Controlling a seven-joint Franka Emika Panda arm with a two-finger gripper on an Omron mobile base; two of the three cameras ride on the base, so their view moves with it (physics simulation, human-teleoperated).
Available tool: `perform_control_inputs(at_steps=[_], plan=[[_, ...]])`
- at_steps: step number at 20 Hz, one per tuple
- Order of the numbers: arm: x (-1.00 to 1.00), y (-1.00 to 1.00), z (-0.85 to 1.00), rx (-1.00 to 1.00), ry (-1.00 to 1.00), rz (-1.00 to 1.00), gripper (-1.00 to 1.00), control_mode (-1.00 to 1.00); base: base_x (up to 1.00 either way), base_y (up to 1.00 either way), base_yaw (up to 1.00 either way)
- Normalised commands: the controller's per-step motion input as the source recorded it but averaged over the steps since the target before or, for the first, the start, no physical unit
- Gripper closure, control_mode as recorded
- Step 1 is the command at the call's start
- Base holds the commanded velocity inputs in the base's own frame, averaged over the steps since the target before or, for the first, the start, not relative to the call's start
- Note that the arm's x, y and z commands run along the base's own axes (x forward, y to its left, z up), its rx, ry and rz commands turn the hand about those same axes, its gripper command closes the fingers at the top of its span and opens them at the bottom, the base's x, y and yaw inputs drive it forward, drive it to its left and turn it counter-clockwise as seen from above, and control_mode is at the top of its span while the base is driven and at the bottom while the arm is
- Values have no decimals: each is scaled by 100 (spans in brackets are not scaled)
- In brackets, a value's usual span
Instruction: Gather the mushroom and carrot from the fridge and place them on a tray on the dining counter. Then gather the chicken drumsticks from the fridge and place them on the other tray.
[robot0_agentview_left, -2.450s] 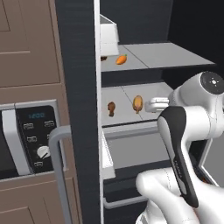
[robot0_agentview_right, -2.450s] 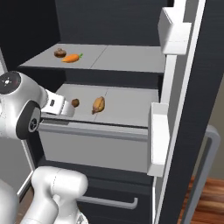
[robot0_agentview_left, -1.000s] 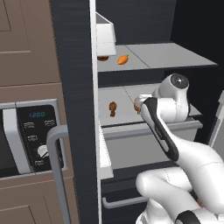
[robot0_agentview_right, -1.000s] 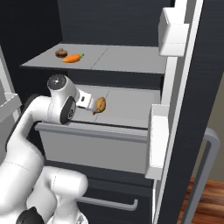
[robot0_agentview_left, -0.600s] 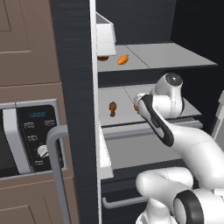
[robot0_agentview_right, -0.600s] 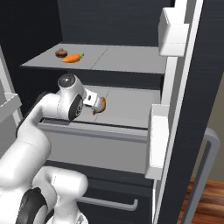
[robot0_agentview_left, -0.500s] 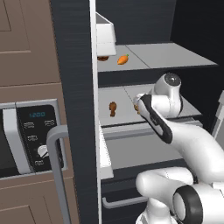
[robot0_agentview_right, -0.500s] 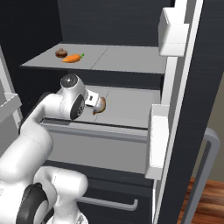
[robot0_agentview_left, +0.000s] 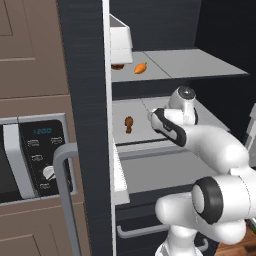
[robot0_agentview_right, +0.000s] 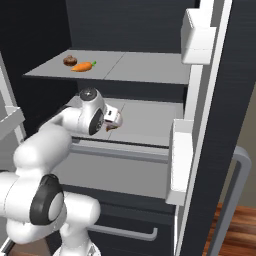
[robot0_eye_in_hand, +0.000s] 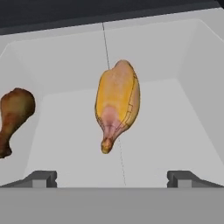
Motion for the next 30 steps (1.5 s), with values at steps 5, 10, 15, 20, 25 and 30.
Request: perform_control_inputs(at_steps=[5, 10, 15, 20, 25, 30], plan=[[49, 0, -25, 0, 3, 0, -100, -100, 0, 0, 0], [48, 0, -22, 0, 3, 0, -100, -100, 0, 0, 0], [44, 0, -24, 0, 4, 0, -100, -100, 0, 0, 0], [46, 0, -27, 0, 5, 0, -100, -100, 0, 0, 0], [39, -1, -28, 0, 6, 0, -100, -100, 0, 0, 0], [9, 1, -39, -1, 3, 0, 100, -100, 0, 0, 0]])
